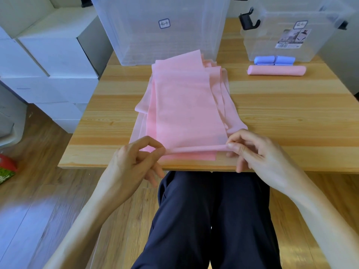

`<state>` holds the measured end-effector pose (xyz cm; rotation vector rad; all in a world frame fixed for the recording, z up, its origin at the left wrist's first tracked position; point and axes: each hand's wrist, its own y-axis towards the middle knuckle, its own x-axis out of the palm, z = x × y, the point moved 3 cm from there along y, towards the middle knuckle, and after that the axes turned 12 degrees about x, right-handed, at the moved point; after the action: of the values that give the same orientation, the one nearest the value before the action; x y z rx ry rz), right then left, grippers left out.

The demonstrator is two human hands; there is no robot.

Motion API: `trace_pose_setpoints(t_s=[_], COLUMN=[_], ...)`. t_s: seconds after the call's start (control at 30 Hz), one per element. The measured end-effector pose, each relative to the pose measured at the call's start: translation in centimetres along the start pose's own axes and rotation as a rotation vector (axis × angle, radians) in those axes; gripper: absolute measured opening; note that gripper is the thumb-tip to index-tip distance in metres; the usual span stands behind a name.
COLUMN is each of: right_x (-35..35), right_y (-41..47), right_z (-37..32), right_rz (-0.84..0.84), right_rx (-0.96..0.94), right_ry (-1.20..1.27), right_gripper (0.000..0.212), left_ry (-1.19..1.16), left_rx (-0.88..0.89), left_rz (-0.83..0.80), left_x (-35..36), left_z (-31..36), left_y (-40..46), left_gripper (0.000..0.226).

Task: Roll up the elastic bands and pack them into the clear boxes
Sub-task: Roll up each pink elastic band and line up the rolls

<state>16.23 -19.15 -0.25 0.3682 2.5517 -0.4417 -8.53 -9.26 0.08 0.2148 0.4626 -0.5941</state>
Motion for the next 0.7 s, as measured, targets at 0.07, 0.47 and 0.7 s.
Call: trace_pose_setpoints(t_s=[0.07, 0.47, 0.7], right_x=[0.1, 1.1, 1.3], right_y=[-0.3, -1.3, -1.8], right_z=[-0.1, 0.2, 0.0], right_rz=[-0.03, 0.009, 0.02], right_rx=[0.058, 0.2, 0.219], right_ry=[0.177, 0.763, 0.757], right_gripper=[0.011, 0.021, 0.019], left_ry=[-0.13, -0.723, -0.73], left_rx=[-0.061, -0.21, -0.243], left_rz=[0.033, 0.295, 0.167], left_x=[0.2, 1.3, 1.4], left_z=[0.2, -0.3, -0.1], left_y=[-0.2, -0.9, -0.7], left_gripper=[0.013, 0.006, 0.021])
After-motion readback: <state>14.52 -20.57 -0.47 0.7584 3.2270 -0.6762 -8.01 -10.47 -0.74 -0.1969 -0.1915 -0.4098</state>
